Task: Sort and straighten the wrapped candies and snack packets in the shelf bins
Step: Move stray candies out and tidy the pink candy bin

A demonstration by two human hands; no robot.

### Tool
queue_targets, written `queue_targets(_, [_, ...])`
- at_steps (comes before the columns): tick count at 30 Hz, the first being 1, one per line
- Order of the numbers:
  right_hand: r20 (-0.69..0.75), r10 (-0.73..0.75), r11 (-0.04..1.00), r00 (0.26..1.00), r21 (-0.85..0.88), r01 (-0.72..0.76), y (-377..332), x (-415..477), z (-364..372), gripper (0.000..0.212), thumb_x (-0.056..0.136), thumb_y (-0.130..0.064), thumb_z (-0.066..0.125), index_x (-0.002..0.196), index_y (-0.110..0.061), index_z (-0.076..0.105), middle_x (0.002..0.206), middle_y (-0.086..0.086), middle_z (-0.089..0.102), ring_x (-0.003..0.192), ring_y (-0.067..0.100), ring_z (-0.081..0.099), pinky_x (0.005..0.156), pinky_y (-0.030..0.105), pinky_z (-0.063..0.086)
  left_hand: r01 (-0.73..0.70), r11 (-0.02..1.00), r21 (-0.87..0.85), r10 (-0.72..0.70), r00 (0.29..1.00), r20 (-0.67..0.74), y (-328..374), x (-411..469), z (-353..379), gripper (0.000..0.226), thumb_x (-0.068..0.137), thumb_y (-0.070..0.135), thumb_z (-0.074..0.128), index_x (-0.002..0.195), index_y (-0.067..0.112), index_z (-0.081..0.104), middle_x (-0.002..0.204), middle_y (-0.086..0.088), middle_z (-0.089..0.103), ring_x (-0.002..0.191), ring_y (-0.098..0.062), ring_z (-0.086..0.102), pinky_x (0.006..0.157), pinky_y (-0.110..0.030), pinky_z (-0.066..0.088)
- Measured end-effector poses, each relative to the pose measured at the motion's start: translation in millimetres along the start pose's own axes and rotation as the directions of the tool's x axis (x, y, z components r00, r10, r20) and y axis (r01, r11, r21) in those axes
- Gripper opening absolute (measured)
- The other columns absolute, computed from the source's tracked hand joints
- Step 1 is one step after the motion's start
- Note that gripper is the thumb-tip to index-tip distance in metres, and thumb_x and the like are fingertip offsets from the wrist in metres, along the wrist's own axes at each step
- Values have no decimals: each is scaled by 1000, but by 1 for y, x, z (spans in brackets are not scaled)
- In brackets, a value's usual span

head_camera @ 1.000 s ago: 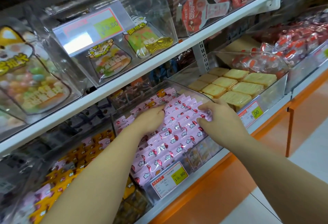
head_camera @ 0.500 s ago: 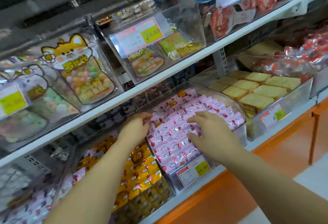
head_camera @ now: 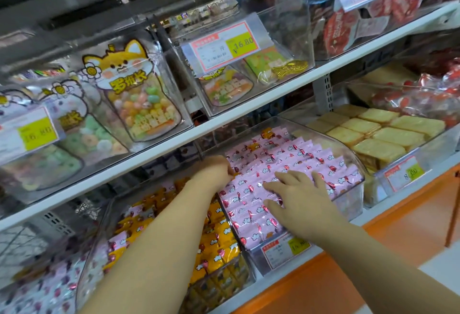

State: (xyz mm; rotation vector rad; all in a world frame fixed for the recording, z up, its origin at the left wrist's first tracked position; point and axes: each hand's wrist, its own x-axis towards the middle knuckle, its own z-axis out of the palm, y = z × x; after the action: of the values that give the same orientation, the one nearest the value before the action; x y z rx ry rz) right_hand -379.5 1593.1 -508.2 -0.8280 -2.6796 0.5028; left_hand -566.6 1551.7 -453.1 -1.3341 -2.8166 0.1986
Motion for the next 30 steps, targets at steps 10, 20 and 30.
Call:
queue_targets(10, [-7,-23,999,1000,30,23,3,-1,-1,47,97,-50,29,142,-39,31,155,-7,19,144,15,8,115,51,-4,29,995,-92,-45,983,-179,8,-7,5,27,94,4,43,120,10,48,97,-7,54,70,-16,49,55,-25,38])
queue_targets(20, [-35,-20,998,999,53,22,1,-3,-5,46,96,-50,34,140,-38,34,154,-9,23,142,13,14,115,50,-2,-112,869,-481,-218,787,-577,-1,-49,9,17,100,25,35,104,14,47,74,-1,61,63,-13,61,55,-31,52])
queue_targets(30, [-207,-155,963,966,189,195,-33,-5,-5,42,93,-34,52,134,-30,47,143,-6,43,133,14,34,114,35,20,-265,311,-913,-565,721,-401,-62,-133,31,14,102,24,35,93,27,45,70,13,70,79,-3,68,82,-27,47])
